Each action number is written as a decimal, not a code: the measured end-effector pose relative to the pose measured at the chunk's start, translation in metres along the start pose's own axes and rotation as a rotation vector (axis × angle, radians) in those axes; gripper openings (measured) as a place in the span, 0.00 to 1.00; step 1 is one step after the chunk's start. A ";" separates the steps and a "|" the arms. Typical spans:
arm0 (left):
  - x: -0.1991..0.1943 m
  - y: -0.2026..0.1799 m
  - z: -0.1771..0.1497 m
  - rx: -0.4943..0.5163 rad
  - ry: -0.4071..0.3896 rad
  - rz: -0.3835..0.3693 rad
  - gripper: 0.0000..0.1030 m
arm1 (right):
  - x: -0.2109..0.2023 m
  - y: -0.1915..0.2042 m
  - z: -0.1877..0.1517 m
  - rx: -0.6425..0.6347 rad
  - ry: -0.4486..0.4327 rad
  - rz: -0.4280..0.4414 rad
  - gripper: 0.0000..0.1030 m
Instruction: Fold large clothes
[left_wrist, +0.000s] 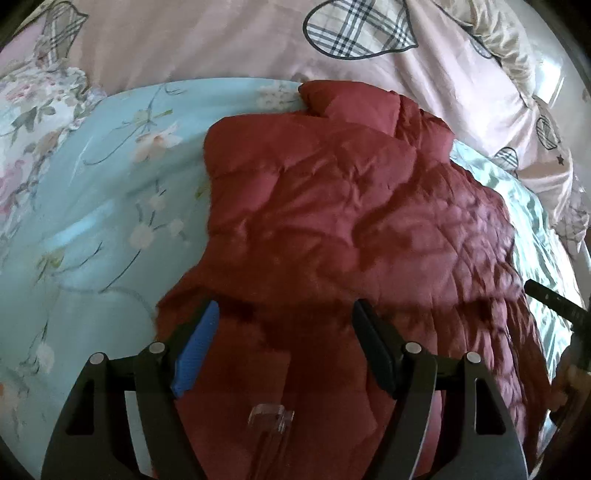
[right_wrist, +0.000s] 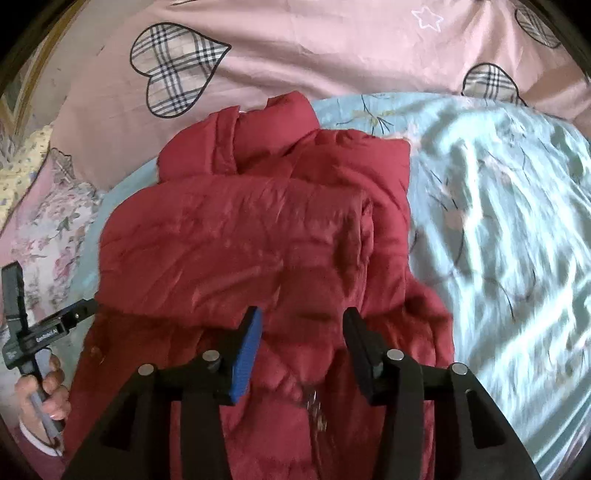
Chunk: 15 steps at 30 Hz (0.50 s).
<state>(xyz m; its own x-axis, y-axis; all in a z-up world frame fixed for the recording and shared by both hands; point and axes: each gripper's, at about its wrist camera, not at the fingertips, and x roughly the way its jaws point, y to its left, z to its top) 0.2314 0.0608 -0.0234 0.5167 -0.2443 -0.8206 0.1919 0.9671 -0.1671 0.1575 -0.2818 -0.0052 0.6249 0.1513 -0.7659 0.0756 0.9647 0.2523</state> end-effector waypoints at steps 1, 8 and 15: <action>-0.006 0.002 -0.006 -0.001 0.003 0.008 0.73 | -0.005 0.000 -0.005 -0.001 0.002 0.002 0.46; -0.037 0.020 -0.043 -0.036 0.016 0.034 0.81 | -0.036 -0.008 -0.037 0.022 0.035 0.049 0.67; -0.056 0.039 -0.076 -0.092 0.039 0.033 0.81 | -0.069 -0.022 -0.072 0.026 0.037 0.017 0.73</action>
<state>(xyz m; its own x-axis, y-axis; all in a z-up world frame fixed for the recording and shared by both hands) 0.1463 0.1175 -0.0261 0.4880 -0.2108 -0.8470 0.0972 0.9775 -0.1873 0.0565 -0.2980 -0.0009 0.5968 0.1759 -0.7829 0.0861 0.9560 0.2805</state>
